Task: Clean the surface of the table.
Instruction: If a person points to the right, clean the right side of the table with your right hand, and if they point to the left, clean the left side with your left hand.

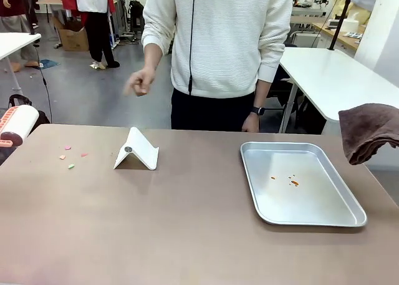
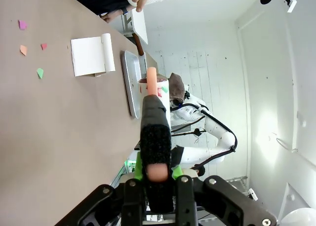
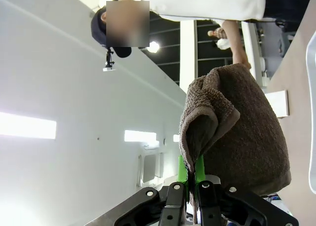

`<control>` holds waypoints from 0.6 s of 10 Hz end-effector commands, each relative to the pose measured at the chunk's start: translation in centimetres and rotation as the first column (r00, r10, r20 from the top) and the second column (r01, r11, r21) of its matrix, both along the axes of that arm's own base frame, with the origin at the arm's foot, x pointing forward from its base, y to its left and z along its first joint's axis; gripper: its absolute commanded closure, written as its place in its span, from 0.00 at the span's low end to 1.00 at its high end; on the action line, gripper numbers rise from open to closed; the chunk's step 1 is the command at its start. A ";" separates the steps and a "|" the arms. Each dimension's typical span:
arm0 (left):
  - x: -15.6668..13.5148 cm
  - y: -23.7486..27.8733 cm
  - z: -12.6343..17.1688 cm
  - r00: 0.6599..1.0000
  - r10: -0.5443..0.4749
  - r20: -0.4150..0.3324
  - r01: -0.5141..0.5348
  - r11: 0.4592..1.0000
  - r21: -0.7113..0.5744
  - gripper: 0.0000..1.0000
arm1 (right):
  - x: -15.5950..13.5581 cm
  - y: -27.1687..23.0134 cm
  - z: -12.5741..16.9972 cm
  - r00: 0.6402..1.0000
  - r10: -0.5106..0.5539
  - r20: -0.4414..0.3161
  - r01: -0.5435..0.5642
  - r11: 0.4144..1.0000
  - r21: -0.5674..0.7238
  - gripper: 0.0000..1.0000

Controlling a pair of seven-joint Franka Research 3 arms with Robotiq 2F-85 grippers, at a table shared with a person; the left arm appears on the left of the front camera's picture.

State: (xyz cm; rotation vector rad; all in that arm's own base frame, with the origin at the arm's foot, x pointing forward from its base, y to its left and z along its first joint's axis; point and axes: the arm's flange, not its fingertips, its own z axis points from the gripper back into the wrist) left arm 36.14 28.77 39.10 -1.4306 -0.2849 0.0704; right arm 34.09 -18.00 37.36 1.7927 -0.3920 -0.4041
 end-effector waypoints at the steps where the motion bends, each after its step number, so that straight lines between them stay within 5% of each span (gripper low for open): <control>1: -0.1 0.0 0.3 1.000 -0.005 0.001 0.005 1.000 0.007 1.00 | -0.2 -0.2 0.4 1.000 0.010 0.011 -0.010 1.000 0.004 1.00; 6: -0.1 0.0 0.3 1.000 -0.005 0.001 0.005 1.000 0.007 1.00 | -0.2 -0.2 0.4 1.000 0.010 0.011 -0.010 1.000 0.004 1.00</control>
